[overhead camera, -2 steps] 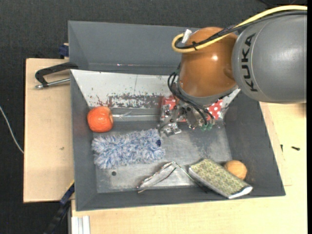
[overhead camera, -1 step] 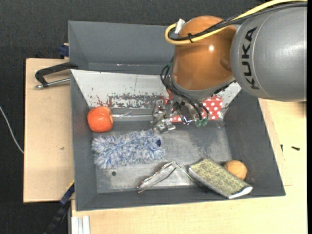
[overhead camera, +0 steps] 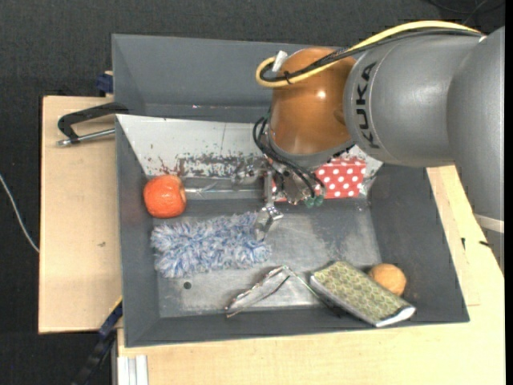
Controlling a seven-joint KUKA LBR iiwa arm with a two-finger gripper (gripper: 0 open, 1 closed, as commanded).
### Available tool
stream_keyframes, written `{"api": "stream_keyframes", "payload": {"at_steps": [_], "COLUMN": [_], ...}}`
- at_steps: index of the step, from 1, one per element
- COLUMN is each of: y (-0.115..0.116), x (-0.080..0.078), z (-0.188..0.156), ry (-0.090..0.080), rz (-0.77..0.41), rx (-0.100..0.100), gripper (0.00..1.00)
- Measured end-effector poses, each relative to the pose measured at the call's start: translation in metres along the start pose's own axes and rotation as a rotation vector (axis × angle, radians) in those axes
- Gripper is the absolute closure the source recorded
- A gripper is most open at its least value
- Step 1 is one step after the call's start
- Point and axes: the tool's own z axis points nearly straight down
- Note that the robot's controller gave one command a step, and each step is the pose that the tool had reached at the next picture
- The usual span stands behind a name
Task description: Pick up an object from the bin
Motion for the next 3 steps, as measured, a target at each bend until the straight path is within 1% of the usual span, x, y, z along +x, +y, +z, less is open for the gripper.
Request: {"api": "stream_keyframes", "payload": {"at_steps": [1,2,3], "y": [0.000,0.058,0.057], "x": [0.000,0.031,0.031], "z": [0.000,0.050,0.050], "ry": [0.000,0.002,0.003], "rz": [0.000,-0.371,-0.371], "rx": [0.000,-0.001,-0.001], "gripper": [0.00,1.00,1.00]}}
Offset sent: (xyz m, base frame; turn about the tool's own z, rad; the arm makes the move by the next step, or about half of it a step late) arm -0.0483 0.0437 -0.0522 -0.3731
